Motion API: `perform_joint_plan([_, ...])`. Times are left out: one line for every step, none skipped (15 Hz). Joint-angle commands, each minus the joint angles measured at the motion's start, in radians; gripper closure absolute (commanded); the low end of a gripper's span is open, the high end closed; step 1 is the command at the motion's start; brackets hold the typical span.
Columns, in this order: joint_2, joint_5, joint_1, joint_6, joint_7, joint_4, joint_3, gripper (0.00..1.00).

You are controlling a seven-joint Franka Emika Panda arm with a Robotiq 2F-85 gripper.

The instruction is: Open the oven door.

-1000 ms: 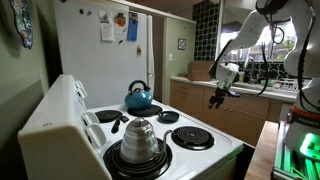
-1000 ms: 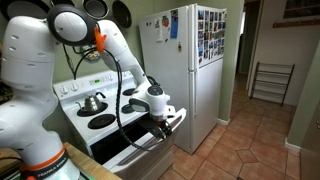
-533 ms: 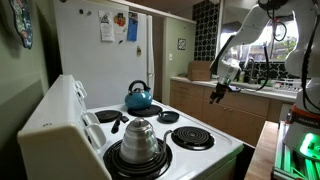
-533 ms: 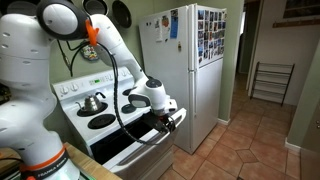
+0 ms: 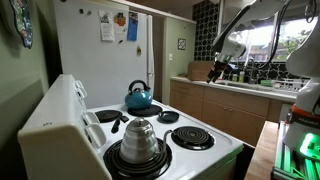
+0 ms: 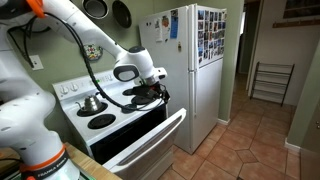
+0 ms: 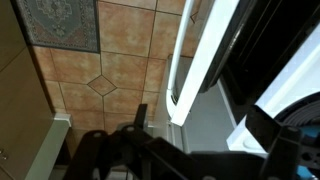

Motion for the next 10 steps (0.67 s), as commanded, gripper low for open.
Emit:
perform_joint_plan([-0.181,-0.153,0.217,-0.147,0.183,-0.039,-0.181,0.0])
perform_joint_plan([-0.215,-0.206,0.277,-0.169,0.238,-0.04,-0.224,0.0])
perform_joint_plan([-0.253,-0.26,0.335,-0.19,0.275,-0.045,-0.258,0.0])
perform_joint_plan([-0.28,-0.316,0.376,-0.206,0.311,-0.046,-0.279,0.0])
perform_joint_plan([-0.309,-0.368,0.415,-0.212,0.346,-0.05,-0.295,0.0])
perform_joint_plan([-0.232,-0.357,0.452,-0.177,0.335,-0.009,-0.354,0.0])
perform_joint_plan([-0.26,-0.389,0.479,-0.186,0.366,-0.014,-0.361,0.0])
perform_joint_plan([-0.279,-0.403,0.493,-0.188,0.38,-0.022,-0.363,0.0])
perform_joint_plan([-0.289,-0.409,0.498,-0.188,0.383,-0.028,-0.364,0.0])
perform_joint_plan([-0.292,-0.411,0.498,-0.188,0.383,-0.032,-0.366,0.0])
